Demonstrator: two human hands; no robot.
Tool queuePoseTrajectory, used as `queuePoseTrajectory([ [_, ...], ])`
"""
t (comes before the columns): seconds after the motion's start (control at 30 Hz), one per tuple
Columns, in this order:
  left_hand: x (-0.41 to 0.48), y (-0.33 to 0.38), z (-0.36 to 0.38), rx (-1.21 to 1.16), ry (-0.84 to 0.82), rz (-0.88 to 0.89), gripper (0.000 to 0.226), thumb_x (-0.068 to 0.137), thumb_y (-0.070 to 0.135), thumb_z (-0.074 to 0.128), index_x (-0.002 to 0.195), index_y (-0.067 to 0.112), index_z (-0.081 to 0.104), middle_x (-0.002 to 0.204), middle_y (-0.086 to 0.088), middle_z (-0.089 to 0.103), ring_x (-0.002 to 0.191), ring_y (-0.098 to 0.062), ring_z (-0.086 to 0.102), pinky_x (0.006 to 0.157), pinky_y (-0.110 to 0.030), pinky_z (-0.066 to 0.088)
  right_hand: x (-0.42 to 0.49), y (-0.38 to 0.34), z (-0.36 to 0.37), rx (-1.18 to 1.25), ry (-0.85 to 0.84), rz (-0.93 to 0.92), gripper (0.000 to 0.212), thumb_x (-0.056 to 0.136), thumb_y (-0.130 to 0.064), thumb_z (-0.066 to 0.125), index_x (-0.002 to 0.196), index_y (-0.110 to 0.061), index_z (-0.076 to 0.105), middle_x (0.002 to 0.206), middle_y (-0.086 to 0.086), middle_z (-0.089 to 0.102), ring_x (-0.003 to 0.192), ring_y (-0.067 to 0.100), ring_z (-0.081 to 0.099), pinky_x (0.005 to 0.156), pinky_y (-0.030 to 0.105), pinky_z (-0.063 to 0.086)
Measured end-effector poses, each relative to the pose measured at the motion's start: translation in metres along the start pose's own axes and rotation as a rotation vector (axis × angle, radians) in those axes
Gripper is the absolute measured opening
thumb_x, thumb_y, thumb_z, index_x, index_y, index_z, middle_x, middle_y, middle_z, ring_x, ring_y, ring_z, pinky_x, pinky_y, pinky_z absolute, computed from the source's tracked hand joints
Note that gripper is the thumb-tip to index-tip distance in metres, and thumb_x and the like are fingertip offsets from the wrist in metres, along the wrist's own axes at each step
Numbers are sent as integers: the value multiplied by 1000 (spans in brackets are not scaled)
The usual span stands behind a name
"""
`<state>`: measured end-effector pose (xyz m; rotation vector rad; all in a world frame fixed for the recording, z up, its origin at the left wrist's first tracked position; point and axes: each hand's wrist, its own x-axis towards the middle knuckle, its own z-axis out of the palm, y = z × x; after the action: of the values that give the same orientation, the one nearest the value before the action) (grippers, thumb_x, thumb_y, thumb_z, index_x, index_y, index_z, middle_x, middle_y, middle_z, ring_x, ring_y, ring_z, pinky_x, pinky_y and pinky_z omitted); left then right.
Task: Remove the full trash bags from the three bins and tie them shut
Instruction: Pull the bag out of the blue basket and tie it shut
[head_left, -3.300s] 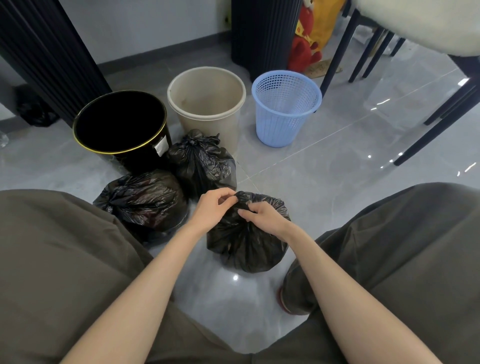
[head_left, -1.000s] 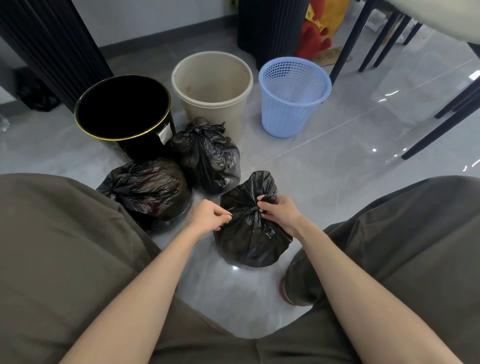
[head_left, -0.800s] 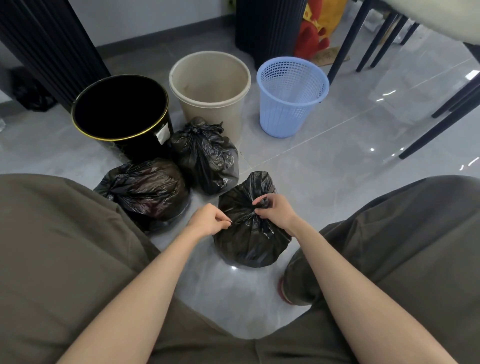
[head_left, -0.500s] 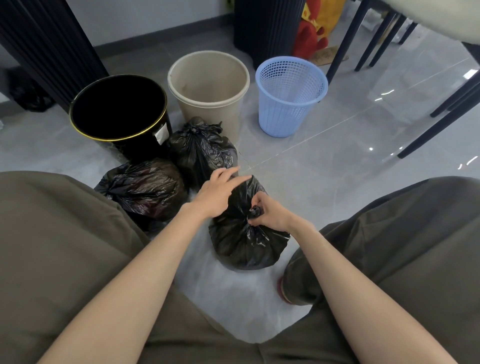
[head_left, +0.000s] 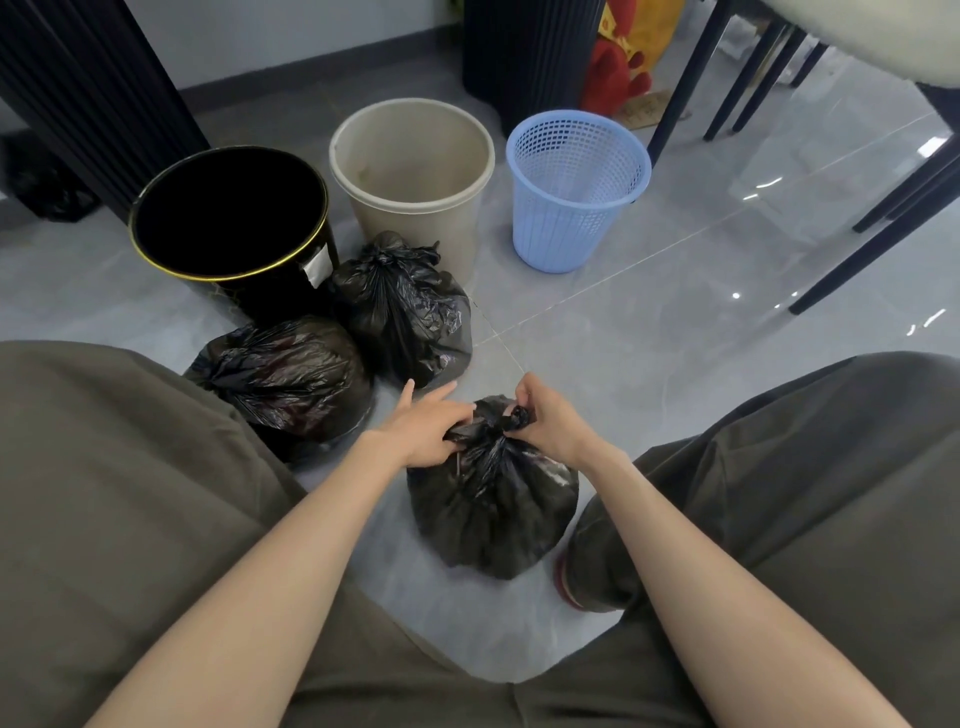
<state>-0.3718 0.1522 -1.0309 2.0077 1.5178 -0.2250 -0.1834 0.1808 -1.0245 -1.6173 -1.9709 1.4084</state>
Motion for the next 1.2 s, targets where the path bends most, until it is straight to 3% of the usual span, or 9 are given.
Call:
queuePoseTrajectory([
  [0.13,-3,1,5,-113,9,11,26,88,28,60,107,9,56,132,-3,51,134,-25,30,111,-37,24,0,11,8,76,150,17,54,70,9,56,71,-38,29,85,28,59,67,24,41,64,41,41],
  [0.33,-13,10,11,-225,-19,7,32,88,33,61,110,10,58,132,2,45,125,-22,31,103,-26,25,0,17,23,218,315,74,46,75,13,54,83,-31,44,90,6,63,78,22,57,73,30,47],
  [0.43,-14,13,13,-289,-55,22,19,84,36,66,78,21,56,114,4,51,110,-19,41,94,-24,31,-1,17,25,233,316,78,33,76,13,57,87,-17,60,86,-2,63,65,8,48,62,10,40],
  [0.5,-16,16,10,-420,-75,-33,27,85,40,64,63,25,56,101,1,60,97,-12,50,91,-26,37,-1,19,25,260,299,78,33,75,12,61,76,-21,66,80,-10,66,68,13,55,69,20,48],
  [0.57,-17,18,7,-620,-50,-128,34,92,42,52,65,24,62,79,5,68,79,-6,55,80,-22,42,-2,21,25,317,288,100,31,73,11,65,74,-20,69,80,-9,68,75,19,61,77,30,52],
  [0.67,-11,13,13,-822,135,-265,29,98,24,42,74,21,59,55,12,67,69,-13,58,75,-32,49,-2,22,26,411,275,142,20,74,7,70,84,-10,71,83,0,69,70,7,63,70,15,53],
  [0.8,-7,16,20,-877,246,-267,13,90,17,58,87,22,69,69,8,68,67,-7,56,66,-21,45,-3,17,28,519,209,168,18,74,8,71,90,-2,70,74,-2,67,58,-4,61,60,9,50],
  [0.93,-3,23,28,-887,347,-342,16,83,24,69,96,17,76,90,3,73,87,-7,64,85,-23,48,-4,19,32,579,193,213,17,75,5,72,89,-3,71,72,-2,67,55,-5,62,59,11,51],
  [1.2,-1,25,27,-1139,288,-463,23,82,15,70,104,8,72,105,-7,71,89,-8,61,78,-17,45,-1,22,38,699,175,304,21,76,4,71,96,-1,71,76,3,69,65,6,64,65,13,53],
])
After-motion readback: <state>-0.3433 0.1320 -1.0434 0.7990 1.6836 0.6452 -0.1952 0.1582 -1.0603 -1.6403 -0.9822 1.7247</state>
